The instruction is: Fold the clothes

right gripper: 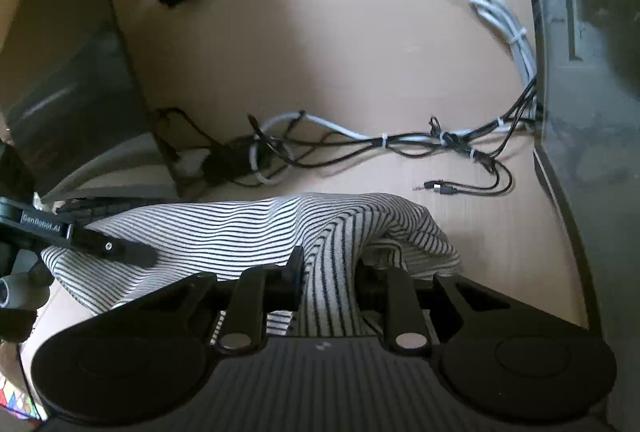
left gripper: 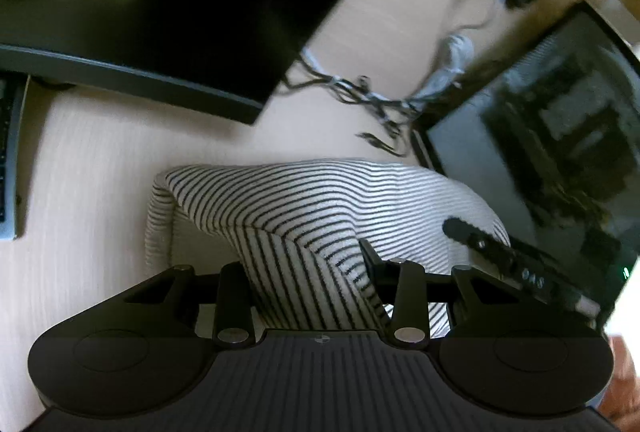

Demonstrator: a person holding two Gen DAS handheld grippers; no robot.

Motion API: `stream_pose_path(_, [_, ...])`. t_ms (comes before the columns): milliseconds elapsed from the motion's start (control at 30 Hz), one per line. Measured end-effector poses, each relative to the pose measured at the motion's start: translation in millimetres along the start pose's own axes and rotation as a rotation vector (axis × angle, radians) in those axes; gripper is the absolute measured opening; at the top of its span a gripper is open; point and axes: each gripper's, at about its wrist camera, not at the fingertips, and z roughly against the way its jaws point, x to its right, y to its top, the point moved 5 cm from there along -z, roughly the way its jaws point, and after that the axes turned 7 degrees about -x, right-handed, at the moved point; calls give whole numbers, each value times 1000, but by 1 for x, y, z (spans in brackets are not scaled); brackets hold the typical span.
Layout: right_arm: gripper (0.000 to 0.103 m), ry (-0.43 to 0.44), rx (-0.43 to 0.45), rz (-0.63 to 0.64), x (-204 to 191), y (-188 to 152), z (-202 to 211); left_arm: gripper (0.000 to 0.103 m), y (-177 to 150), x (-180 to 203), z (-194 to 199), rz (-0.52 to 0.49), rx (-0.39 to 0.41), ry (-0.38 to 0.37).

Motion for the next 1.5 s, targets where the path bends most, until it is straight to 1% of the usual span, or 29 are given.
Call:
stream_pose_path(67, [20, 2, -9, 5, 0, -4, 9, 41, -9, 1, 2, -17, -6, -14])
stream_pose_path(167, [20, -8, -31, 21, -3, -12, 14, 42, -24, -2, 0, -31, -19, -5])
stream_pose_path(233, [20, -20, -44, 27, -2, -18, 14, 43, -32, -3, -7, -29, -34, -2])
stream_pose_path(300, [21, -51, -55, 60, -1, -27, 10, 46, -40, -5, -13, -26, -49, 3])
stream_pose_path(367, [23, -98, -81, 108, 1, -39, -1, 51, -44, -12, -24, -48, -61, 41])
stream_pose_path(400, [25, -122, -101, 112, 4, -46, -8, 51, -46, -19, -28, -44, -67, 70])
stream_pose_path(433, [29, -143, -118, 109, 7, -52, -15, 55, -49, -25, -32, -40, -73, 99])
stream_pose_path(467, [35, -154, -121, 101, 10, -57, -17, 54, -51, -32, -35, -37, -79, 128])
stream_pose_path(500, [38, -154, -115, 87, 12, -59, -16, 56, -51, -36, -31, -28, -67, 114])
stream_pose_path(533, [40, -167, -118, 64, 14, -59, -12, 63, -51, -39, -24, -14, -58, 140])
stream_pose_path(567, [47, -184, -120, 64, 14, -58, -8, 69, -50, -40, -18, -20, -44, 166])
stream_pose_path(600, [54, -201, -118, 78, 13, -57, -3, 70, -49, -40, -11, -35, -27, 185])
stream_pose_path(633, [57, -220, -110, 89, 13, -56, 2, 72, -48, -40, -3, -41, -9, 211])
stream_pose_path(667, [65, -239, -98, 98, 12, -54, 6, 69, -47, -40, 5, -47, 9, 237])
stream_pose_path(700, [73, -259, -87, 107, 12, -52, 11, 69, -45, -36, 14, -53, 35, 242])
stream_pose_path(733, [78, -265, -68, 105, 10, -49, 15, 69, -43, -33, 24, -58, 61, 246])
stream_pose_path(767, [86, -265, -46, 97, 9, -46, 19, 70, -41, -26, 30, -65, 83, 224])
stream_pose_path(800, [89, -251, -29, 90, 6, -42, 21, 71, -38, -18, 35, -73, 99, 198])
stream_pose_path(867, [89, -204, -1, 87, -3, -36, 21, 80, -37, -1, 37, -97, 106, 125])
stream_pose_path(933, [89, -152, 18, 77, -13, -33, 15, 81, -43, 15, 25, -123, 53, 46])
stream_pose_path(967, [90, -126, 25, 70, -17, -32, 11, 81, -49, 17, 17, -126, 19, 30])
stream_pose_path(1000, [94, -99, 33, 63, -21, -31, 8, 81, -54, 20, 8, -129, -16, 14])
stream_pose_path(1067, [103, -22, 13, 10, -23, -37, -4, 80, -62, 13, -11, -115, -71, 21])
stream_pose_path(1100, [103, -6, -2, -25, -21, -42, -11, 80, -66, 9, -21, -108, -99, 25])
stream_pose_path(1133, [103, -4, -19, -62, -18, -49, -18, 77, -68, 2, -26, -94, -109, 26])
stream_pose_path(1167, [103, -2, -36, -99, -15, -55, -25, 76, -68, 0, -28, -95, -104, 18])
stream_pose_path(1333, [103, -16, 19, -223, -18, -73, -11, 76, -60, -5, -27, -140, -89, 29])
stream_pose_path(1433, [103, -46, 48, -302, -30, -89, 2, 76, -55, -7, -31, -154, -58, 39])
stream_pose_path(1500, [103, -76, 59, -342, -46, -100, 7, 77, -51, -10, -31, -139, -43, 25])
